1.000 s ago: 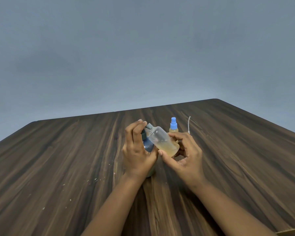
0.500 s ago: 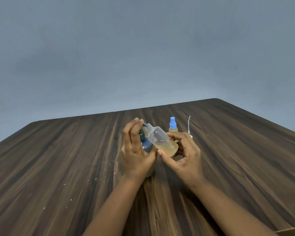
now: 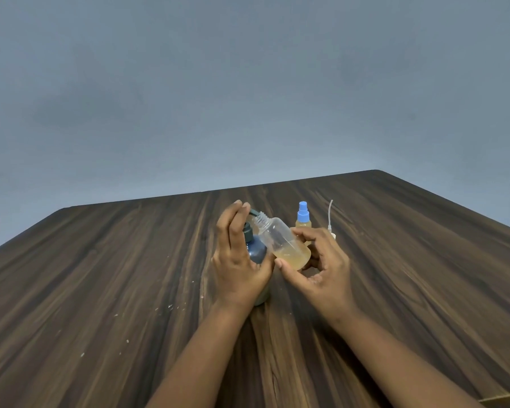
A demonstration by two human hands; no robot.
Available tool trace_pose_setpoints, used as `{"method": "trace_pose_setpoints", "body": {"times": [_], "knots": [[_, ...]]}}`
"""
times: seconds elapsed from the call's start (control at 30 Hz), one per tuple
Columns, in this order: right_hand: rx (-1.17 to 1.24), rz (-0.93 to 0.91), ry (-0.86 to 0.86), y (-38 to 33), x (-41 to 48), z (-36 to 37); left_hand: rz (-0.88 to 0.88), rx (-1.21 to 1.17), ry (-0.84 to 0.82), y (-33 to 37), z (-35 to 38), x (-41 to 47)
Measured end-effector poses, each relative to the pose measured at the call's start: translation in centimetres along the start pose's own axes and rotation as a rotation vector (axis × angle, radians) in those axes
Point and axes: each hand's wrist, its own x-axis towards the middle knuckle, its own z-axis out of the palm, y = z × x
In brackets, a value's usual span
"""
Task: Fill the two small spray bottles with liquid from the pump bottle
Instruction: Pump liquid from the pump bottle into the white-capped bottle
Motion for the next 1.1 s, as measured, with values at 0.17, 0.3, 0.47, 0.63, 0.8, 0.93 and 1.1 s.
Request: {"method": "trace_pose_setpoints", "body": {"times": [0.17,0.3,0.47,0.63,0.8,0.93,1.1], "knots": [[-0.009,-0.003,-0.007,0.13,0.02,-0.01,-0.034,-0.018,0.028,0.09,0.2,0.06],[-0.011,-0.006,-0.008,0.17,0.02,-0.04,-0.047,-0.004,0.018,0.47,0.17,0.04],[-0.015,-0.016,0.002,0.11,0.08,0.04,-0.044,-0.005,0.014,0.42,0.16,0.12],[-0.029,-0.015,0.007,0.2,0.05,-0.07,-0.064,0.008,0.013,0.55,0.45,0.25],[-0.008,-0.008,0.01,0.06,0.04,0.14,-0.033,0.011,0.018,0.21,0.18,0.03],[-0.018,-0.005,0.007,0.07,0.04,-0.01,-0.04,0.016,0.002,0.42,0.38,0.14],[-0.027,-0.014,0.007,0.06,0.05,0.02,-0.048,0.034,0.01,0.35,0.25,-0.04]]}}
